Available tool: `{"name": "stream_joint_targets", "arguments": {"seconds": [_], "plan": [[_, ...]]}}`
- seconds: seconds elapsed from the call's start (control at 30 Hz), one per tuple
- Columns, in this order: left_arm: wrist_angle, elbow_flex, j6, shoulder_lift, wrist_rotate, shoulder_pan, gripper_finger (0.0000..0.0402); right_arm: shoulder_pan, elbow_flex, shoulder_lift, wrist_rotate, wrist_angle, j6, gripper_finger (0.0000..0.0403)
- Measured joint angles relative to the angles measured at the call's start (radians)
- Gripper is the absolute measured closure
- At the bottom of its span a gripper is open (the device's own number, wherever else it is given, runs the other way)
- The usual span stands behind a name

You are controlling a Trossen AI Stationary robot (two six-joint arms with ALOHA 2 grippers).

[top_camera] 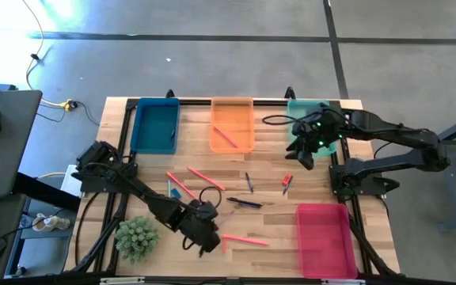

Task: Sort crayons/erasers/pens/pencils in bins
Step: Put the purple pen into the pink bin

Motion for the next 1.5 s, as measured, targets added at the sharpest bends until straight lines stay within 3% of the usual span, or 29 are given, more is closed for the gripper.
{"name": "stream_joint_targets", "arguments": {"seconds": [0.43,0.57,0.93,1.3,1.5], "plan": [[0.479,0.000,0.227,-0.002,-0.065,0.132,0.0372,0.253,0.000,-0.028,0.008,0.123,0.035,0.0242],[0.572,0.000,0.315,-0.002,-0.066,0.158,0.0372,0.311,0.000,-0.028,0.062,0.203,0.059,0.0242],[0.714,0.001,0.455,-0.004,-0.069,0.201,0.0372,0.412,0.000,-0.028,0.264,0.300,0.124,0.0242],[0.846,0.001,0.560,-0.004,-0.037,0.259,0.0371,0.445,0.001,0.028,0.309,0.427,0.143,0.0242],[0.857,0.002,0.582,-0.004,-0.006,0.284,0.0371,0.445,0.001,0.082,0.383,0.429,0.166,0.0242]]}}
